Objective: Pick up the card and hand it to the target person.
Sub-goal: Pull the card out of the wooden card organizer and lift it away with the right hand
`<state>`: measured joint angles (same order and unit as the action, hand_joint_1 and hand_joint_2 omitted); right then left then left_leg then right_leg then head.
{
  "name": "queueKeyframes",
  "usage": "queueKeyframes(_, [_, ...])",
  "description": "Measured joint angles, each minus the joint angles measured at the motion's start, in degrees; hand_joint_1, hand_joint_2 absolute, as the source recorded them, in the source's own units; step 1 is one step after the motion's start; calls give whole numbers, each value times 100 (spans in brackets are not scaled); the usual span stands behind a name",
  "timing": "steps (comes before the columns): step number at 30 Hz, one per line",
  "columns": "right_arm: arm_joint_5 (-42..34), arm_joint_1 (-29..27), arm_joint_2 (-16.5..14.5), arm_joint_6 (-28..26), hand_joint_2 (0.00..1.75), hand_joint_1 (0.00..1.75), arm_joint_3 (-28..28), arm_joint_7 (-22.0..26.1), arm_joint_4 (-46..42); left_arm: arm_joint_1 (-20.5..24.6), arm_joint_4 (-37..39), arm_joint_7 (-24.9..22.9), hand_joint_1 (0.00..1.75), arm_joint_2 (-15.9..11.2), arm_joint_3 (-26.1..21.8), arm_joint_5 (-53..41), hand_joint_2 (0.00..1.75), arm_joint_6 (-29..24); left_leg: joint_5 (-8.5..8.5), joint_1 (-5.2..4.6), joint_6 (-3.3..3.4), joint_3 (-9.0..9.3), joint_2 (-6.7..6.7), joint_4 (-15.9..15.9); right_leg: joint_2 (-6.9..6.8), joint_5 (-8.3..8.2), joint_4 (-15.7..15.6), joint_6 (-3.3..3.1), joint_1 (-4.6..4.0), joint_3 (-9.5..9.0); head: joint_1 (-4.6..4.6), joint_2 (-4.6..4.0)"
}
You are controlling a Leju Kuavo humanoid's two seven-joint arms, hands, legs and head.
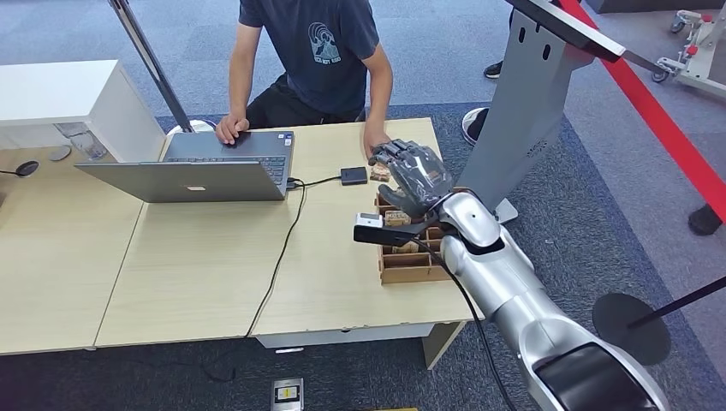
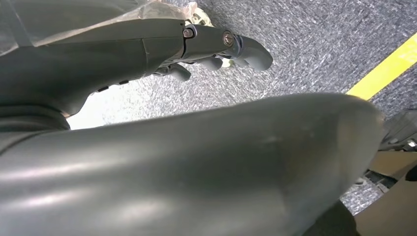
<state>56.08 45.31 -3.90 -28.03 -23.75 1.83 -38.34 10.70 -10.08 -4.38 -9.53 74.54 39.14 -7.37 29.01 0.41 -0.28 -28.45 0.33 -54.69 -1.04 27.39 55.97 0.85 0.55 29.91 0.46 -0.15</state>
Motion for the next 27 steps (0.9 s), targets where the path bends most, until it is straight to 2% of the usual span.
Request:
queueKeyframes(4, [-2, 20, 17, -32, 175, 67, -3, -38, 189, -13, 0, -9, 0, 0, 13, 37, 0, -8, 0, 0, 0, 1, 0, 0, 0, 0, 0, 0, 0, 0, 0, 0])
queueKeyframes(8, [-27, 49, 52, -54, 175, 82, 10, -57, 360, -22, 0, -10, 0, 0, 15, 50, 0, -22, 0, 0, 0, 1, 0, -1, 0, 0, 0, 0, 0, 0, 1, 0])
queueKeyframes(17, [-84, 121, 173, -119, 175, 103, 93, -95, 667, -43, 0, -10, 0, 0, 19, 66, 0, -33, 0, 0, 0, 2, 0, -1, 0, -1, 0, 1, 0, 0, 1, 0])
queueKeyframes(22, [-96, 168, 258, -144, 175, 106, 134, -107, 759, -50, 0, -10, 0, 0, 19, 73, 0, -37, 0, 0, 0, 2, 0, -1, 0, -1, 0, 1, 0, 0, 1, 0])
queueKeyframes(27, [-102, 188, 335, -157, 175, 95, 217, -115, 831, -54, 0, -10, 0, 0, 21, 77, 0, -39, 0, 0, 0, 2, 0, -1, 0, -2, 0, 1, 0, 0, 1, 0])
